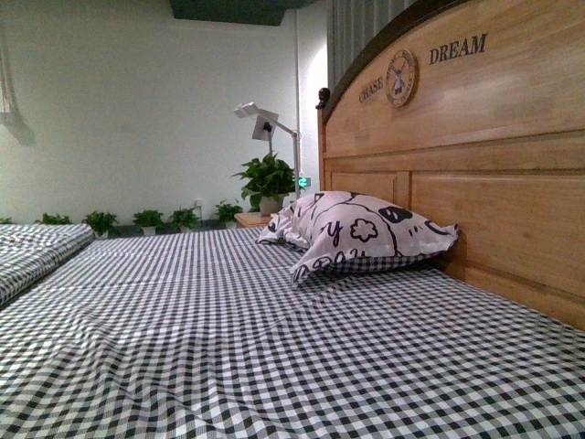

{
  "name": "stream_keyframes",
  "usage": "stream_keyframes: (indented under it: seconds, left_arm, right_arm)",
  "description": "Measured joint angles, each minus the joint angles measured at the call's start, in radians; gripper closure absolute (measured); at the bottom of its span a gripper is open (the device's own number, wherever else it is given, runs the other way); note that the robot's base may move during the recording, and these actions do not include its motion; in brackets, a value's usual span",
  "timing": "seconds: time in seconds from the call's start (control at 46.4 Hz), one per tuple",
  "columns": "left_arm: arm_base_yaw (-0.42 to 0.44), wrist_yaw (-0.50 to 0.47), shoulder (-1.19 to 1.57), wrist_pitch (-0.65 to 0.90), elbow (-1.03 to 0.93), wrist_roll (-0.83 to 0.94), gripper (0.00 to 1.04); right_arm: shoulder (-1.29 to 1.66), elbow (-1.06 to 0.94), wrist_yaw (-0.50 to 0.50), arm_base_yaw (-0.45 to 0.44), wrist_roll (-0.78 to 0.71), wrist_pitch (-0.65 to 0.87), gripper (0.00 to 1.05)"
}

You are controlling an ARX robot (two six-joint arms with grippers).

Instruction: Clean up trash

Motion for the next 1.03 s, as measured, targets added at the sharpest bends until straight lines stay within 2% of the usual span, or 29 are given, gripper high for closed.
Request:
stream_keyframes:
  seconds: [1.034]
  left_arm:
    - [0.0,0.0,0.0,0.0,0.0,-0.001,0.77]
  right_arm:
    - [0.0,0.0,0.0,0.0,0.0,0.0,0.85]
